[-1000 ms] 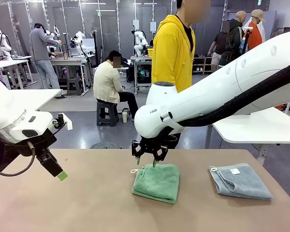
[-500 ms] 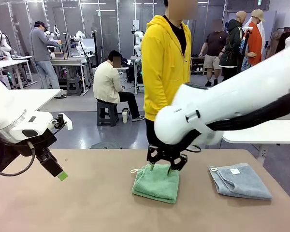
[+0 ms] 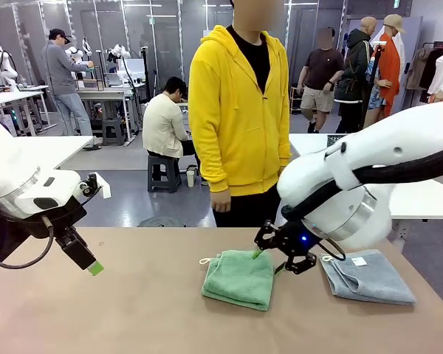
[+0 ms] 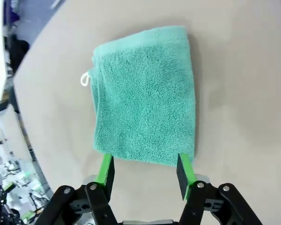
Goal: Fold the towels and place them in the basket.
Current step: Stack the folded Towel with hook on the right side of the table.
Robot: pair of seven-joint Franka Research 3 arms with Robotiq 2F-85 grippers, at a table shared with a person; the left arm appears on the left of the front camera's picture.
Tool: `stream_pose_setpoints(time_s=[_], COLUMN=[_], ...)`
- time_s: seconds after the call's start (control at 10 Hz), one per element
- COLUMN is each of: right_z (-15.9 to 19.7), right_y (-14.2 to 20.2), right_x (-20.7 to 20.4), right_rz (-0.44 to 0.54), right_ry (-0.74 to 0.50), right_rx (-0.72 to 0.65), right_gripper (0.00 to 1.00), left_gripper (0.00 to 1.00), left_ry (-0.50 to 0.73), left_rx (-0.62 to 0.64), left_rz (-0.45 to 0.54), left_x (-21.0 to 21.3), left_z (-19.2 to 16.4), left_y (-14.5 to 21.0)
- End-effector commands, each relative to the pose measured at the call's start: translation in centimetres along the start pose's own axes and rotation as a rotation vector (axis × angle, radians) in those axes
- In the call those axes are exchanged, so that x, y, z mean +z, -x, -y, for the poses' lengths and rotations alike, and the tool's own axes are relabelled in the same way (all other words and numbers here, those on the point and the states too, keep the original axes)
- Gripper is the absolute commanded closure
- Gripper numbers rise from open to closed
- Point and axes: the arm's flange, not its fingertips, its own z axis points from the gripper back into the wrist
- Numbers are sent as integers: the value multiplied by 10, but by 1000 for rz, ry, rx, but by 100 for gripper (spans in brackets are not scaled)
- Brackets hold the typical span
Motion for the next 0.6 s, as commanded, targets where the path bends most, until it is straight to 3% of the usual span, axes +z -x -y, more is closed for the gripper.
stream_pose_setpoints(time_s=[0.0,0.5], right_z=[34,73], right_y=[-1,-25], right_x=[-12,-41], right_rz=[7,-18], right_ry=[-103,-177], right_rx=[18,110], right_gripper=[32,32], left_gripper=[0,0], left_ry=[-21,-21], left_rx=[7,7], left_rz=[-8,-8], left_x=[-1,-1], left_z=[3,3], left_y=[-1,-1])
